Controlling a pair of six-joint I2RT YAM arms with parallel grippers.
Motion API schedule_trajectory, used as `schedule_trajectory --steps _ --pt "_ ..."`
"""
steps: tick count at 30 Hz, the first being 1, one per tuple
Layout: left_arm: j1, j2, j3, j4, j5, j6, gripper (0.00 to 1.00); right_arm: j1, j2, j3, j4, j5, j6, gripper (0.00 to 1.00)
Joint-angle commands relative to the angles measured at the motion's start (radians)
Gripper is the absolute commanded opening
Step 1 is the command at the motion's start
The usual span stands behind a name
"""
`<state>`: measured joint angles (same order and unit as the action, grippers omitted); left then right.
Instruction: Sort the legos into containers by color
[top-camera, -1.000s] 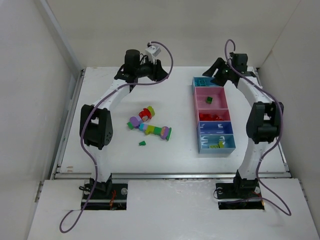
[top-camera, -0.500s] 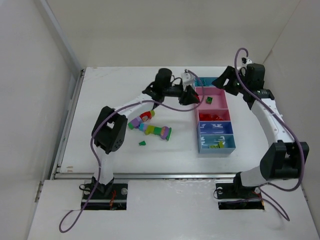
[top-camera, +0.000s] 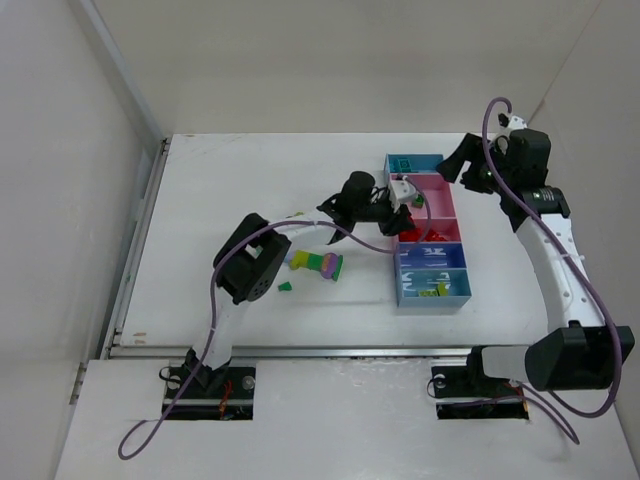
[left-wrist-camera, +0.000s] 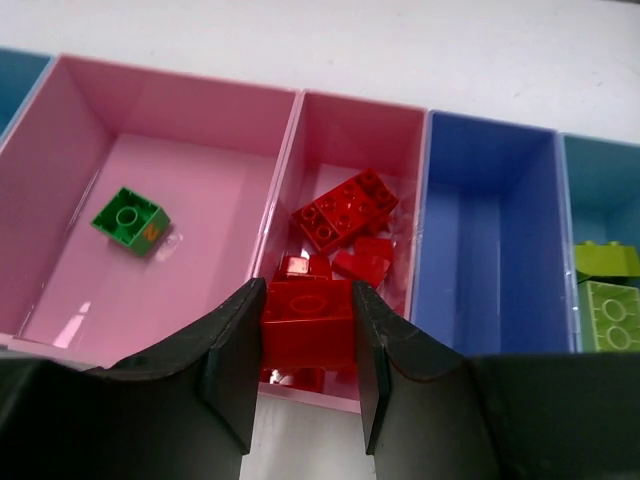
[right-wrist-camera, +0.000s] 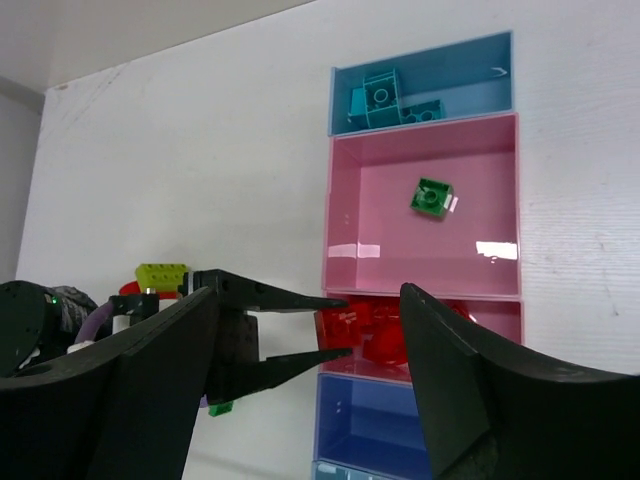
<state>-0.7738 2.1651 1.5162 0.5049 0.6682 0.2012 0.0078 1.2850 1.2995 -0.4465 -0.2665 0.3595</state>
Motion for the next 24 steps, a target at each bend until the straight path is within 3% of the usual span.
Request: schedule_trajectory --steps 1,2,5,6,10,15,17,20,24 --pt "-0.022 -0.005 0.061 0.0 -0.021 0.032 0.13 0.001 -0.027 0.057 -0.034 0.041 -0.056 0.78" --pt "-0.022 -0.005 0.071 -0.02 -0.012 0.046 0.32 0.001 -0.036 0.066 -0.034 0.041 -0.066 0.8" --pt "-0.032 0.015 0.119 -0.124 0.033 0.128 0.57 0.001 -0.036 0.078 -0.043 0.041 -0.077 0.8" --pt "-0.032 0.015 0.134 -0.155 0.033 0.147 0.72 0.001 -0.026 0.078 -0.053 0.032 -0.077 0.81" --pt "-0.041 0.015 0.191 -0.253 0.019 0.17 0.99 0.001 -0.016 0.112 -0.072 0.023 -0.099 0.85" --pt "-0.041 -0.034 0.282 -0.302 -0.05 0.158 1.0 0.001 0.002 0.155 -0.09 0.033 -0.119 0.91" --pt "-0.03 -0.066 0.3 -0.302 -0.05 0.144 1.0 0.001 0.002 0.181 -0.09 0.042 -0.119 0.99" --pt "0.016 -0.117 0.32 -0.356 -0.039 0.144 1.0 0.001 -0.009 0.181 -0.1 0.042 -0.128 1.0" --pt "0.076 -0.346 0.185 -0.434 -0.081 0.376 1.0 0.032 -0.029 0.147 -0.072 0.122 -0.149 1.0"
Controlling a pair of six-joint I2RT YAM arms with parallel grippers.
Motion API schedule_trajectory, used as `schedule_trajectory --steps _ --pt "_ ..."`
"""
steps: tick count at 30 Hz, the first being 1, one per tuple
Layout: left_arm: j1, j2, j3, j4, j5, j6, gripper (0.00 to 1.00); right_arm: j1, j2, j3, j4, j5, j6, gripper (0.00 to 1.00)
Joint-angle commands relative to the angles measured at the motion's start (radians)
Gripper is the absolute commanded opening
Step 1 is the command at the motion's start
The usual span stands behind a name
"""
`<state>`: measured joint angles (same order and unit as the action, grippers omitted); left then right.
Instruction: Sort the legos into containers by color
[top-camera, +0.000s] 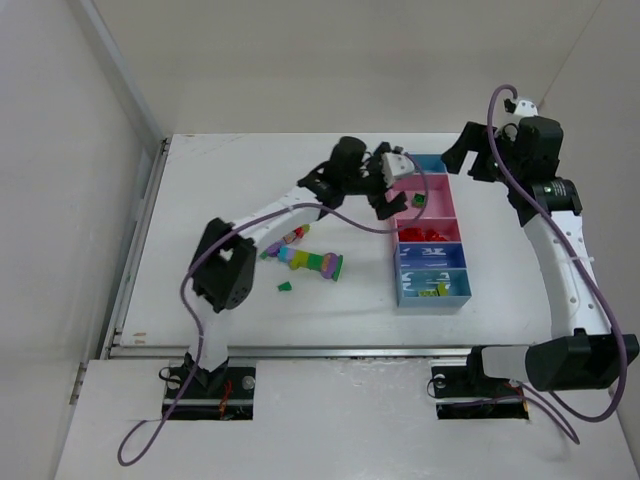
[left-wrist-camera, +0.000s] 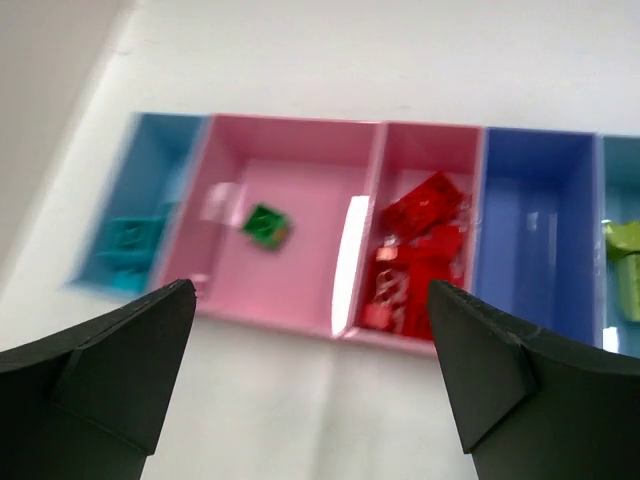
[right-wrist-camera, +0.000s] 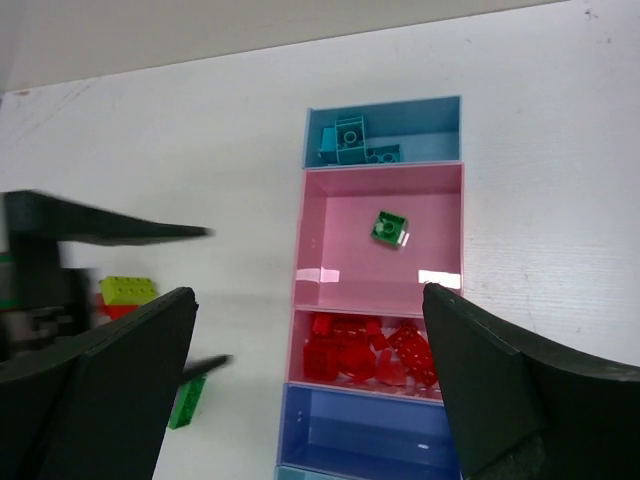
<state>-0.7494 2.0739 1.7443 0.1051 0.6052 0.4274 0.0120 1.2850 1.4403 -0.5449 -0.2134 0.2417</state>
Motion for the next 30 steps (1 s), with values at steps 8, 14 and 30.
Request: schedule_trajectory --steps 8,14,30 --pt "0.217 -0.676 -0.491 -0.153 -0.193 0.338 1.0 0.264 0.052 0.017 0.097 0.284 -0.151 1.0" --pt "0.295 -0.804 -0.687 -0.617 -0.134 0.778 0.8 0.409 0.103 -0.031 0.166 0.296 -0.151 1.0" --pt "0.257 -0.752 -1.008 -0.463 -0.206 0.746 0.68 0.592 0.083 -0.112 0.148 0.453 -0.067 1.0"
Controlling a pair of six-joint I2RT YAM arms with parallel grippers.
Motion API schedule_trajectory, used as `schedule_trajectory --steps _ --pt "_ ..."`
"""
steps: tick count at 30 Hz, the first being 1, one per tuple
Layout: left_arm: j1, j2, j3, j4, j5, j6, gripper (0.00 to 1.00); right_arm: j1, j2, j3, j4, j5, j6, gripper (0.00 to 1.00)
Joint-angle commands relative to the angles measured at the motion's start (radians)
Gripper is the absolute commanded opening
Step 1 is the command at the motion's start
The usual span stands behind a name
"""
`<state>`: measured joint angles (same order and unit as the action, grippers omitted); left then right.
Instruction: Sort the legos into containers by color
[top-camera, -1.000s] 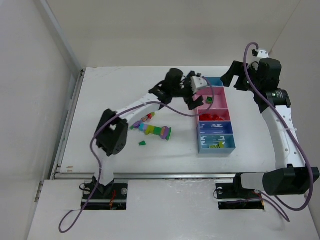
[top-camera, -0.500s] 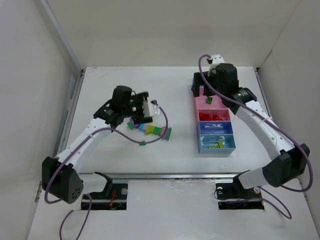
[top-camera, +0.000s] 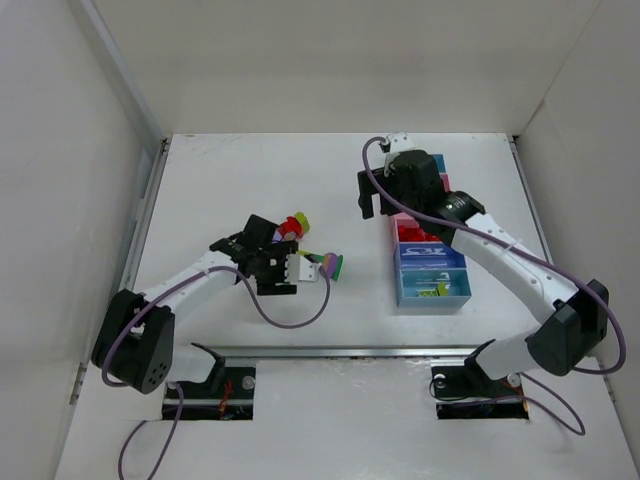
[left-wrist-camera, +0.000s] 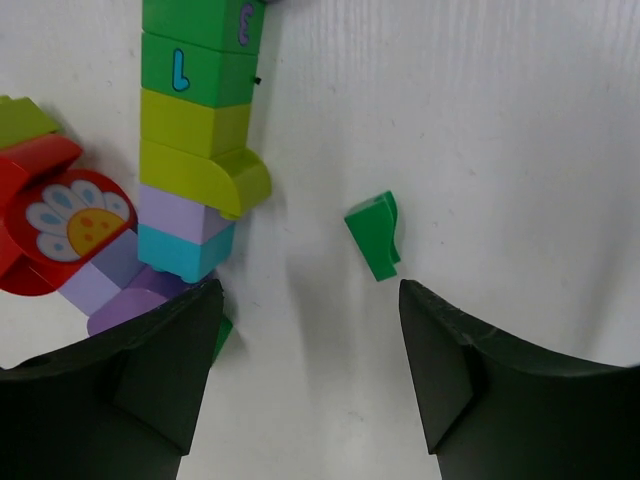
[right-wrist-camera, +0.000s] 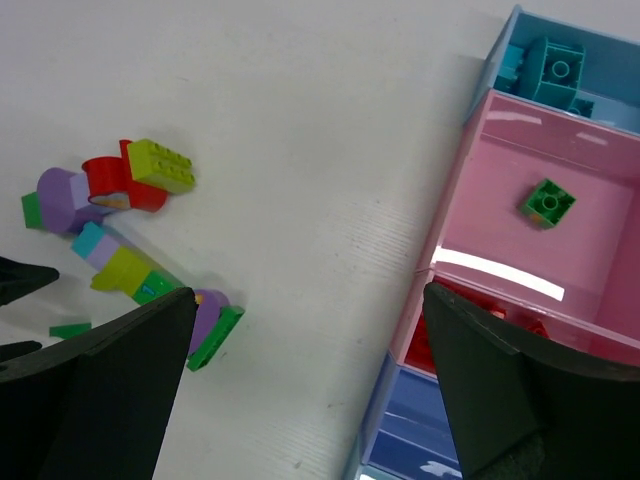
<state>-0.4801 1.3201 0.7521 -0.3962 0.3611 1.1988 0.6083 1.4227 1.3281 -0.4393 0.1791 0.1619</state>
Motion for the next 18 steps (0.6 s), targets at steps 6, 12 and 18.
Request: schedule_trajectory --steps 6,12,18 --pt "-0.034 0.077 -0.027 0.053 0.013 -0.015 0.67 -0.004 -0.054 0.0 0.033 0.1 -0.007 1.0" --pt "-0.066 0.134 -0.014 0.031 -0.016 0.03 0.55 -0.004 -0.035 0.0 0.024 0.122 -0.018 1.0" --pt "-0.066 0.218 0.021 0.016 -0.05 0.013 0.11 -0.004 -0.034 0.0 0.014 0.14 -0.039 1.0"
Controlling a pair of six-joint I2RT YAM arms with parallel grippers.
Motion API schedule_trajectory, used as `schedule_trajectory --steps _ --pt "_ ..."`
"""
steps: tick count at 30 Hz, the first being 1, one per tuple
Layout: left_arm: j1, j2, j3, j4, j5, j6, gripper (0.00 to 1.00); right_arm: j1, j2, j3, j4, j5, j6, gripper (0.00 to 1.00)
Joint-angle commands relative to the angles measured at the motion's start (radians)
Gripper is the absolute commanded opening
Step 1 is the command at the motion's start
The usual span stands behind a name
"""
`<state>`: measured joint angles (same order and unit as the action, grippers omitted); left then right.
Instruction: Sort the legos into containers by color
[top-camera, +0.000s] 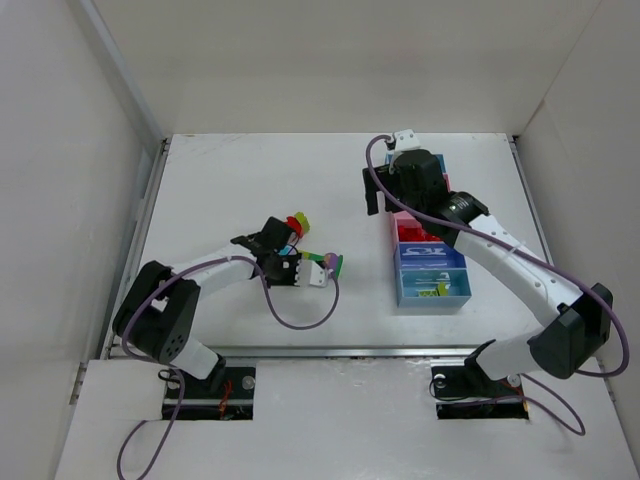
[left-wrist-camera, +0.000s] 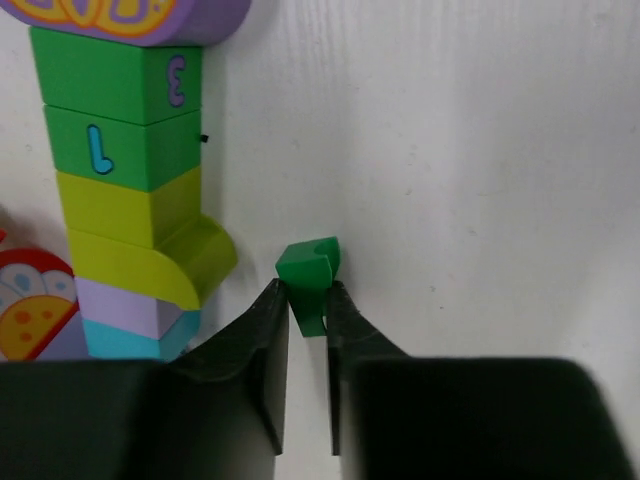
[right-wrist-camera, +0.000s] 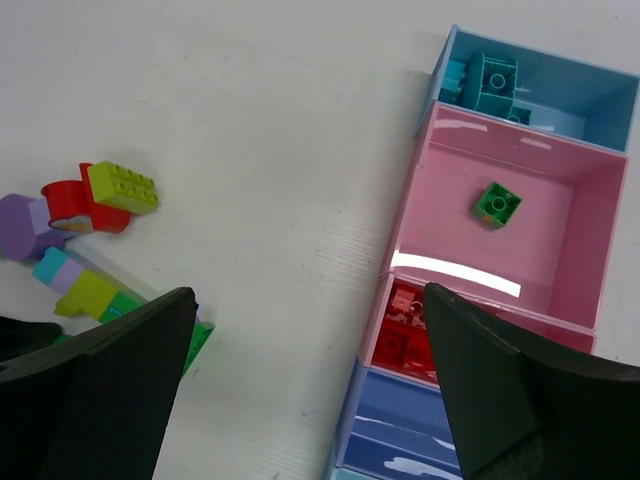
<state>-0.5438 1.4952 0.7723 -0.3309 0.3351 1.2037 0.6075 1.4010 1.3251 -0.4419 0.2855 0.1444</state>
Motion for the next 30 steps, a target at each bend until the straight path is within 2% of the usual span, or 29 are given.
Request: schedule_trajectory --steps 1,2,10,15,18,20,22,23,25,26,29,30 --pt "-0.002 0.043 0.001 -0.049 -0.024 0.008 0.03 -0.003 -0.013 0.003 0.017 0.034 -0.022 1.0" --pt "-0.002 0.033 0.001 -0.059 -0.024 0.008 0.0 -0.012 -0.013 0.003 0.017 0.043 -0.031 1.0" --pt "-0.002 -0.072 0.094 -0.138 0.064 0.022 0.0 -0.054 -0.004 0.023 0.035 0.023 -0.042 1.0" --pt "0.018 -0.072 0.266 -0.113 0.244 -0.125 0.0 -0.11 0.019 0.023 0.092 -0.02 -0.037 1.0" --pt "-0.005 -0.035 0.361 -0.001 0.327 -0.251 0.0 -0.199 0.049 0.045 0.08 -0.07 0.029 1.0" --pt "-0.018 0.029 0.429 0.117 0.384 -0.297 0.0 -0.257 0.049 0.045 0.08 -0.106 0.072 1.0" --pt "-0.027 0.13 0.479 0.226 0.412 -0.407 0.0 -0.329 0.049 0.045 0.08 -0.144 0.081 1.0" --pt "-0.027 0.175 0.546 0.354 0.421 -0.467 0.0 -0.351 0.049 0.045 0.08 -0.155 0.081 1.0" --pt "-0.027 0.278 0.637 0.462 0.435 -0.62 0.0 -0.389 0.059 0.072 0.056 -0.164 0.081 1.0" --pt "-0.027 0.393 0.75 0.525 0.446 -0.642 0.0 -0.4 0.068 0.095 0.045 -0.164 0.072 1.0" --pt "-0.062 0.599 0.939 0.558 0.455 -0.676 0.0 -0.436 0.069 0.126 0.005 -0.166 0.072 1.0" --pt "-0.077 0.643 1.044 0.587 0.464 -0.696 0.0 -0.445 0.069 0.126 0.005 -0.166 0.072 1.0"
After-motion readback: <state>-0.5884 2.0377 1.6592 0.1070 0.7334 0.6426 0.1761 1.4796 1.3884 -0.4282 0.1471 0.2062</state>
